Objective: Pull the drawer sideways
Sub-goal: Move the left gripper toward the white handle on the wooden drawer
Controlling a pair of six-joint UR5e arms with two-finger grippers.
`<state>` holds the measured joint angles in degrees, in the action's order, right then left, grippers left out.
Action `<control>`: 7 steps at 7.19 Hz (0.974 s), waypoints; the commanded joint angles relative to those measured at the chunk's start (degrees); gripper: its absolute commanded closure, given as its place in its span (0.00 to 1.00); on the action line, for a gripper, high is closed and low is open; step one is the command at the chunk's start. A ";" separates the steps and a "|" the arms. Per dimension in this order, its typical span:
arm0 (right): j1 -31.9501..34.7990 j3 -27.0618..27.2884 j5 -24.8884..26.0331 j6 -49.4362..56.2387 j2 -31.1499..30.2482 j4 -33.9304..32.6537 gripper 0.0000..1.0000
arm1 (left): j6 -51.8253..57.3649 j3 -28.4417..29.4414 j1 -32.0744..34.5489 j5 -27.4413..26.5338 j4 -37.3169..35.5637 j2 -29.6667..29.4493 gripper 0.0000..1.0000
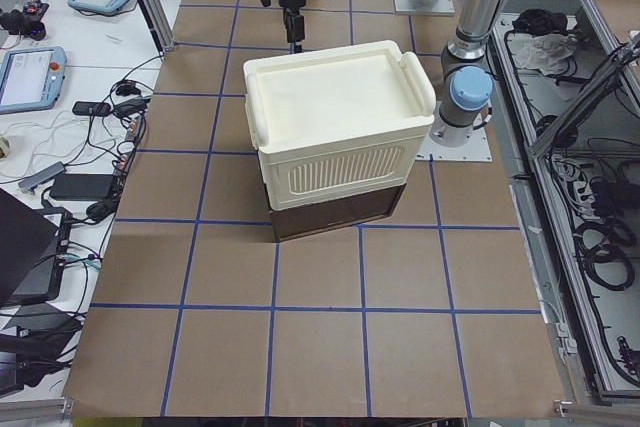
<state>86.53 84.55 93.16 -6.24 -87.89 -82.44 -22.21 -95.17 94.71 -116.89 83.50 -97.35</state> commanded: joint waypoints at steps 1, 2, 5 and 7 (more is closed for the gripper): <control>0.04 0.00 0.00 0.00 0.00 0.00 0.00 | -0.29 -5.28 0.47 -13.05 -0.01 -2.75 0.00; 0.04 0.00 0.00 0.00 0.00 0.00 0.00 | -0.56 -7.38 0.47 -16.06 0.08 -4.33 0.00; 0.04 0.00 0.00 0.00 0.00 0.00 0.00 | 0.92 -8.81 0.47 -24.16 -0.19 -8.90 0.00; 0.04 0.00 0.00 0.00 0.00 0.00 0.00 | 5.33 -9.25 0.47 -30.15 -0.01 -10.93 0.00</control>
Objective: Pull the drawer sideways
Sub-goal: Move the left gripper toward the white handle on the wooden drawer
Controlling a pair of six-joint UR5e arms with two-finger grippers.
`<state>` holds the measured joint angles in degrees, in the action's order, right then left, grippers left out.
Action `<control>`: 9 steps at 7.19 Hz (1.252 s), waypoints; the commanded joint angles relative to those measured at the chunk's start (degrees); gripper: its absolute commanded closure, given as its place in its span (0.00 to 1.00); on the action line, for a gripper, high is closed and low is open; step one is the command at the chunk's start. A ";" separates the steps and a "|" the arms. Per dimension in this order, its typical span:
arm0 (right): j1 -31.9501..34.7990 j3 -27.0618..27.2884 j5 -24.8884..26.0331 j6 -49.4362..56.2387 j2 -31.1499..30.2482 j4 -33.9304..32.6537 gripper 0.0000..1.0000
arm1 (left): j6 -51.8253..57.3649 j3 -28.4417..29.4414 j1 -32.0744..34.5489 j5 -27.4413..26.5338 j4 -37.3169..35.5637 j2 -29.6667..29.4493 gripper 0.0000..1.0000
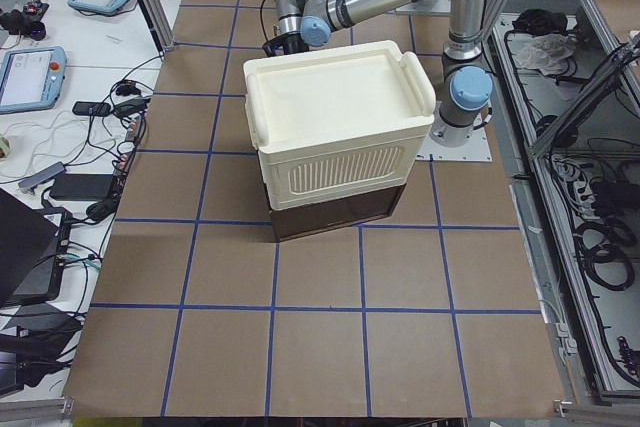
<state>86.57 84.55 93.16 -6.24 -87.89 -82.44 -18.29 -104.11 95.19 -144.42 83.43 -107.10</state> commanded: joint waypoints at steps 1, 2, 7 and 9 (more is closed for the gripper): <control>0.00 0.00 0.00 0.00 0.00 0.00 0.00 | 1.42 -1.08 -0.09 -2.80 0.07 -2.31 0.00; 0.00 0.00 0.00 0.00 0.00 0.00 0.00 | 1.42 -1.53 -0.52 -2.80 0.07 -3.19 0.00; 0.00 0.00 0.00 0.00 0.00 0.00 0.00 | 1.16 -1.53 -3.17 -11.18 -0.29 -3.81 0.00; 0.00 0.00 0.00 0.00 0.00 0.00 0.00 | -0.25 -1.44 -3.08 -10.88 -0.20 -4.78 0.00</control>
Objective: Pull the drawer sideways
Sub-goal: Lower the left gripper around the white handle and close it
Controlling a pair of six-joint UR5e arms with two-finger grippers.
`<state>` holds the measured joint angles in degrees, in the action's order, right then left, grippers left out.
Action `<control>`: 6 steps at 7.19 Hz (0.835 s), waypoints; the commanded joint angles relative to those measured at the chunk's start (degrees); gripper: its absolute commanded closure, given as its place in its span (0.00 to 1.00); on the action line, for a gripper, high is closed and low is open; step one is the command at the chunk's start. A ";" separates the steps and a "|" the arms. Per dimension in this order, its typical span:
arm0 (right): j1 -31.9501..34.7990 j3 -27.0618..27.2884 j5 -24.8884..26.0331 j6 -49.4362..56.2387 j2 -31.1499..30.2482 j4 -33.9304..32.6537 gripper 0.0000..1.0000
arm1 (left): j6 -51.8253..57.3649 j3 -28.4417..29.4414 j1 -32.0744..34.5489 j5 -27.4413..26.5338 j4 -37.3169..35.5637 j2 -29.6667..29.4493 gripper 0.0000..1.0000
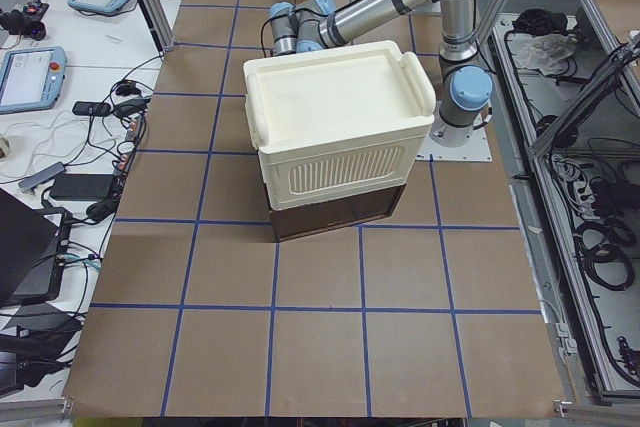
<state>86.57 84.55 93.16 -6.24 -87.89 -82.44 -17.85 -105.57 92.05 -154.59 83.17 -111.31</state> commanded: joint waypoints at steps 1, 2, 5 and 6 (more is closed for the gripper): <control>0.00 0.00 0.00 0.00 0.00 0.00 0.00 | -1.83 0.02 0.14 -0.63 -0.03 -1.45 0.00; 0.00 0.00 0.00 0.00 0.00 0.00 0.00 | -5.49 0.02 0.32 -0.54 0.06 -2.50 0.00; 0.00 0.00 0.00 0.00 0.00 0.00 0.00 | -7.20 0.02 0.49 -0.62 0.59 -2.77 0.02; 0.00 0.00 0.00 0.00 0.00 0.00 0.00 | -7.37 -0.07 0.50 -0.54 0.67 -2.86 0.19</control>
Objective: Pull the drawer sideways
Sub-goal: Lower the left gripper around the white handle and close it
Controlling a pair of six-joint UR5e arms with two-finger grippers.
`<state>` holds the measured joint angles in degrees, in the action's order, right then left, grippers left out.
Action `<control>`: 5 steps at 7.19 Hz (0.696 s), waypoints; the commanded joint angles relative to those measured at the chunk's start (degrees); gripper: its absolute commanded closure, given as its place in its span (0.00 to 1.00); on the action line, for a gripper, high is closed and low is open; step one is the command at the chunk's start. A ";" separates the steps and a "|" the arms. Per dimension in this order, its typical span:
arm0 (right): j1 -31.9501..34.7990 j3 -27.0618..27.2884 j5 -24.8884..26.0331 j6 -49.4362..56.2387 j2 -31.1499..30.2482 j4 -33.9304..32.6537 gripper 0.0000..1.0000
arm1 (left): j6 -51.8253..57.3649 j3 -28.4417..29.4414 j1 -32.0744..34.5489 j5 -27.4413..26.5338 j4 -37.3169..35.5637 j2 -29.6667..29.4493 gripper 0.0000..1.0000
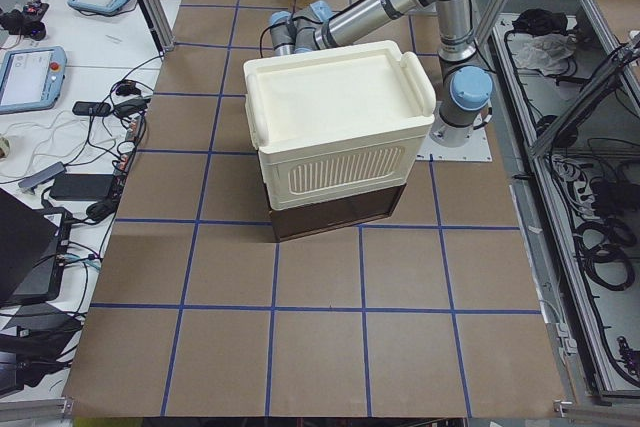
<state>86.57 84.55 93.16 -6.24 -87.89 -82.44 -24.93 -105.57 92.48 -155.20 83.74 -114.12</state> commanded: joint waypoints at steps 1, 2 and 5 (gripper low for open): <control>0.00 0.00 0.00 0.00 0.00 0.00 0.00 | -0.29 -0.25 0.07 -0.01 0.11 -0.05 0.19; 0.00 0.00 0.00 0.00 0.00 0.00 0.00 | -0.21 -0.43 -0.02 -0.19 0.11 0.48 0.19; 0.00 0.00 0.00 0.00 0.00 0.00 0.00 | -0.38 -0.78 -0.37 -0.28 0.37 0.74 0.21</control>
<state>86.54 84.55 93.16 -6.24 -87.89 -82.44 -25.13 -106.07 92.23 -155.46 83.90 -113.57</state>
